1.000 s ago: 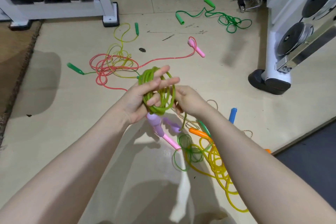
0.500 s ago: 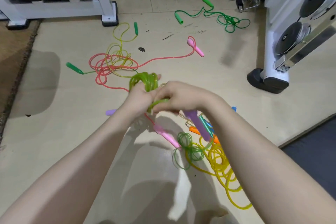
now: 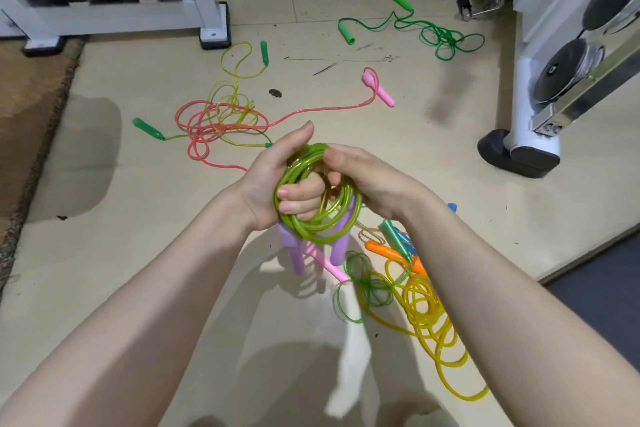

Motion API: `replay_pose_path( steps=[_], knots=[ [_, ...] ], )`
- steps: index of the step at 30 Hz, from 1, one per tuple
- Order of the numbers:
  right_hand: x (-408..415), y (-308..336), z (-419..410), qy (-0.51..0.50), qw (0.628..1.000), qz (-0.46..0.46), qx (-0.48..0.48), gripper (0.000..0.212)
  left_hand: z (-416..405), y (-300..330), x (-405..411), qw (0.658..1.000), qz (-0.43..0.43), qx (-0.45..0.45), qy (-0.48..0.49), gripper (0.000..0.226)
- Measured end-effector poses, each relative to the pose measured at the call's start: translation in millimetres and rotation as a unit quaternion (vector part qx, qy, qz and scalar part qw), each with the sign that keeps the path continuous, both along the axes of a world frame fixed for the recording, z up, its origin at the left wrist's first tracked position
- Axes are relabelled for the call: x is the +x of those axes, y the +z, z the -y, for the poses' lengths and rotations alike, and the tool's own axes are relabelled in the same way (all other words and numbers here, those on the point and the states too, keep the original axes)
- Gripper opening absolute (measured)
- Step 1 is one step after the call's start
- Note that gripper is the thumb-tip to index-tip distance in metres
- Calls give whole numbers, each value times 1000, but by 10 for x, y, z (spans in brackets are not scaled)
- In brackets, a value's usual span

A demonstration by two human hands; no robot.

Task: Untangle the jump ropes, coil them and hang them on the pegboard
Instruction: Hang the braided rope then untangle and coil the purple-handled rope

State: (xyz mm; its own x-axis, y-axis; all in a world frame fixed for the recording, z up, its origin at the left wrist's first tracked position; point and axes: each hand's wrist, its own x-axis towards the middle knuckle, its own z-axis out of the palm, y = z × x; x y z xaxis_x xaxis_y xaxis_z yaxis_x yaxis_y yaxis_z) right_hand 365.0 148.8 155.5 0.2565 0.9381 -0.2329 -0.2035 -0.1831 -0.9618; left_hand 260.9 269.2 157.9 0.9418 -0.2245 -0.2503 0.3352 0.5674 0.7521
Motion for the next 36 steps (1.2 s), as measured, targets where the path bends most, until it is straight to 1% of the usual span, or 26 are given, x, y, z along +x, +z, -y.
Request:
replay_pose_path(
  steps=[1, 3, 5, 6, 8, 11, 13, 14, 15, 16, 17, 20, 21, 23, 24, 25, 26, 27, 28, 30, 31, 32, 33, 34, 35, 36],
  knots=[
    [-36, 0, -19, -14, 1000, -2, -4, 39, 1, 21, -7, 1000, -20, 5, 17, 61],
    [-54, -31, -94, -75, 996, 40, -27, 34, -3, 36, 17, 991, -86, 41, 93, 66],
    [-40, -57, -145, -132, 985, 89, -68, 34, 15, 32, 82, 969, -138, 89, 186, 61],
    [-23, -79, -159, -153, 980, 102, -80, 34, 38, 21, 110, 957, -147, 110, 224, 59],
    [2, -73, -155, -190, 974, 90, -85, 34, 78, -14, 146, 948, -139, 114, 263, 54],
    [101, -44, -94, -250, 964, 27, -81, 39, 104, -78, 120, 960, -58, 111, 249, 39],
    [171, -63, -53, -252, 963, 2, -92, 41, 144, -85, 97, 954, -18, 187, 233, 19],
    [192, -80, -40, -244, 964, -13, -101, 43, 179, -83, 108, 941, -13, 239, 240, 15],
    [192, -88, -31, -235, 965, -31, -111, 45, 214, -87, 124, 923, -19, 285, 256, 24],
    [184, -103, -31, -224, 967, -41, -119, 48, 240, -86, 148, 905, -29, 321, 279, 28],
    [172, -130, -36, -214, 968, -36, -125, 50, 246, -89, 173, 888, -37, 343, 304, 27],
    [140, -240, -54, -190, 972, 25, -136, 56, 148, -117, 189, 839, -44, 414, 350, 20],
    [142, -284, -45, -185, 971, 25, -148, 57, 93, -119, 174, 829, -49, 428, 356, 21],
    [156, -361, 8, -171, 972, -21, -157, 53, -13, -118, 128, 822, -72, 426, 371, 28],
    [169, -384, 45, -154, 976, -48, -144, 45, -56, -118, 107, 823, -83, 420, 375, 29],
    [191, -391, 78, -131, 982, -55, -127, 34, -89, -111, 88, 821, -93, 422, 373, 29],
    [215, -379, 100, -107, 986, -43, -119, 26, -118, -106, 76, 815, -104, 437, 366, 29],
    [230, -334, 115, -83, 989, -1, -126, 22, -145, -102, 67, 804, -116, 461, 357, 28],
    [256, -276, 117, -61, 985, 67, -145, 22, -176, -104, 60, 789, -127, 492, 346, 27],
    [306, -141, 84, -45, 953, 241, -179, 27, -235, -107, 45, 764, -137, 543, 319, 23],
    [310, -64, 57, -58, 939, 293, -172, 30, -260, -107, 37, 760, -135, 558, 304, 19],
    [298, 30, 30, -85, 936, 305, -156, 32, -281, -107, 29, 754, -137, 576, 283, 13],
    [270, 126, 2, -128, 947, 265, -129, 34, -288, -115, 20, 744, -141, 602, 255, 11],
    [250, 205, -30, -175, 961, 193, -91, 34, -286, -127, 18, 732, -147, 627, 224, 12],
    [233, 272, -70, -210, 971, 99, -48, 33, -276, -143, 20, 725, -149, 642, 201, 13],
    [216, 331, -111, -228, 974, 3, -13, 31, -244, -146, 27, 728, -145, 644, 187, 13]
  ],
)
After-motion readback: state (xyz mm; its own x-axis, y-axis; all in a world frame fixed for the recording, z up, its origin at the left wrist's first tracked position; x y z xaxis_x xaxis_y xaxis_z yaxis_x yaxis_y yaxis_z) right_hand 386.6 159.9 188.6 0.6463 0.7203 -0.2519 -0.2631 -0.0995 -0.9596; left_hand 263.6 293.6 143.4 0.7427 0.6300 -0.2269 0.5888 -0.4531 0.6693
